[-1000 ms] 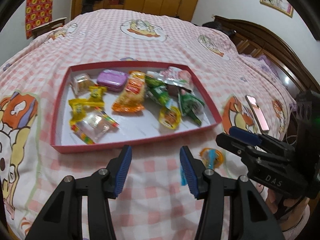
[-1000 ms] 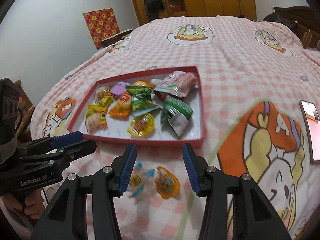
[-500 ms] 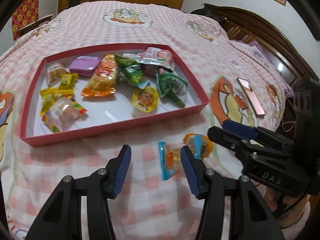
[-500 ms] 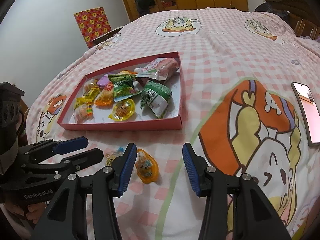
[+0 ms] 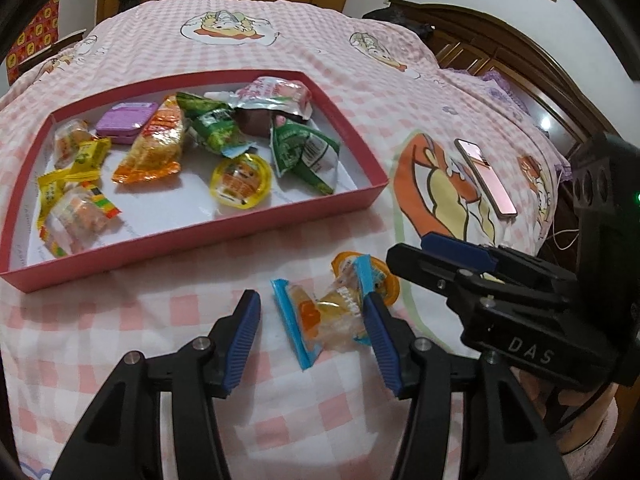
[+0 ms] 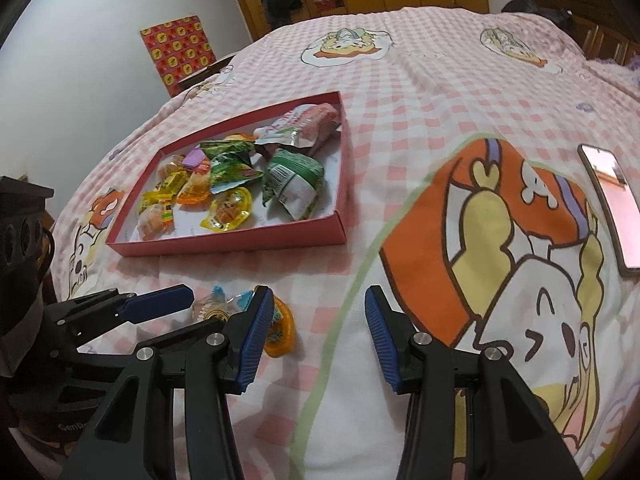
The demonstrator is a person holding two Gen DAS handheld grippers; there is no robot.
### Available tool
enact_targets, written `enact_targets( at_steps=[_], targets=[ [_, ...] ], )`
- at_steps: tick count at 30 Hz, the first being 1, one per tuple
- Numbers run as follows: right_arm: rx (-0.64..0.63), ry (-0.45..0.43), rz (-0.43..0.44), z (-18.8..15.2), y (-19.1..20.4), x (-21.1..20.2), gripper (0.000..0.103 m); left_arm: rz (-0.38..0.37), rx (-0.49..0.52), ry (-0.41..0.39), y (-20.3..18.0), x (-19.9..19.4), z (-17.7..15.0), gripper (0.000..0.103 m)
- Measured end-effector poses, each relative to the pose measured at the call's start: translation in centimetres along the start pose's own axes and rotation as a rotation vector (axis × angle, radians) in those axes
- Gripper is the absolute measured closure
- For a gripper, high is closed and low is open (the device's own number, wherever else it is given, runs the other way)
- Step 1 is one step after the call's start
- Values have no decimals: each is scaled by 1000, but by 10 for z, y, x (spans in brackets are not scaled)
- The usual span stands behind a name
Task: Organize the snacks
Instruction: 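Grasp the clear blue-ended candy with the left gripper while the right grasps the chocolate ball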
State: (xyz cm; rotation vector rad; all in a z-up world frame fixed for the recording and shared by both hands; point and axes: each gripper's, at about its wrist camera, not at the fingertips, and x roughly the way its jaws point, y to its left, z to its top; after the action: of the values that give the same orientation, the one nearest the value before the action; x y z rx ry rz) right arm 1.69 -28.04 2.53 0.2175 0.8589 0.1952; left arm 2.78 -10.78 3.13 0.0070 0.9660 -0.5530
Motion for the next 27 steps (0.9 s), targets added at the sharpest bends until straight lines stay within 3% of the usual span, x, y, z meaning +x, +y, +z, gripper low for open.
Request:
enact_targets(
  at_steps=[4, 6, 13, 27],
  targets=[
    [20, 3, -9, -2, -6, 1, 54, -31, -16, 8, -2, 7, 0, 51],
    [36, 10, -6, -2, -10, 3, 54, -54, -15, 10, -5, 10, 0, 61],
    [43, 13, 12, -3, -11, 4, 54, -42, 2, -3, -7, 8, -1, 64],
    [0, 20, 65, -5, 9, 6, 54, 109, -46, -37, 26, -18, -3, 65]
  ],
)
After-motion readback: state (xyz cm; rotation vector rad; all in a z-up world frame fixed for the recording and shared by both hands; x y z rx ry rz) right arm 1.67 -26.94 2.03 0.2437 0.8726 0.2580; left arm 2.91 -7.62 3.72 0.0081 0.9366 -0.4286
